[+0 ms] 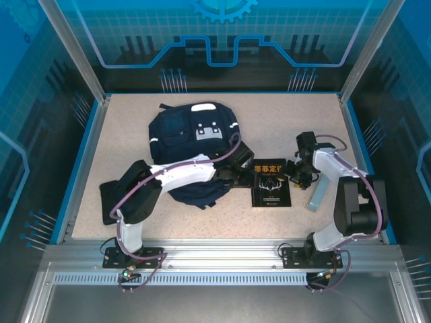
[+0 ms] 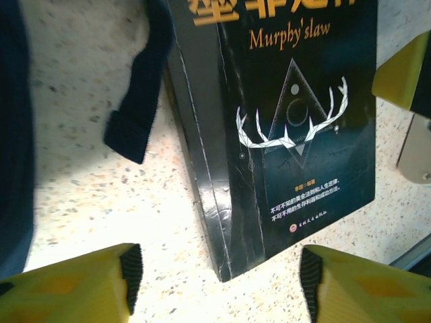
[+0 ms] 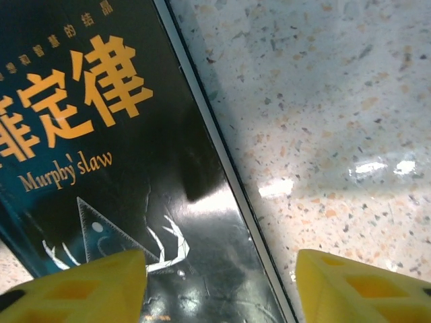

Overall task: Pack the student bag
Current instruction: Pick up the book from the center of the table.

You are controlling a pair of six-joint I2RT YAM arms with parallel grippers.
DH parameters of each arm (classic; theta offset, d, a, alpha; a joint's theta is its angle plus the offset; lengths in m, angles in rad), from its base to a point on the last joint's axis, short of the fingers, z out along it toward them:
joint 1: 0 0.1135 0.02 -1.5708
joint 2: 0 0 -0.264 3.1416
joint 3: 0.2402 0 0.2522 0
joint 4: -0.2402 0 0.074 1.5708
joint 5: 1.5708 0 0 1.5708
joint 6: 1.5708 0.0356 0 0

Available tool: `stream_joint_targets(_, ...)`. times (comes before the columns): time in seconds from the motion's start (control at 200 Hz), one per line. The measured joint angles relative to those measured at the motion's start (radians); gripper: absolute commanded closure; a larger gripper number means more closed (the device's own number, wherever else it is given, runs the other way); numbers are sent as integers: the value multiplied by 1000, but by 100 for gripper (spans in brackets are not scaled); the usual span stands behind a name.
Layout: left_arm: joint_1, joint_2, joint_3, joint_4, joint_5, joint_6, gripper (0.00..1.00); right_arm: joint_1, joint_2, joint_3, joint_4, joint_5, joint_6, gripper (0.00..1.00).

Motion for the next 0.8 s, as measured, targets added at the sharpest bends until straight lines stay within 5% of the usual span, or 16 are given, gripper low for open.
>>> stream_joint_targets(0.48, 2, 214, 183, -21, 33, -14, 58, 0, 88, 3, 6, -19, -79, 46)
stream_joint_targets(0.8, 6, 252, 238, -86, 36, 20, 62, 4, 101, 13, 6, -42, -112, 48)
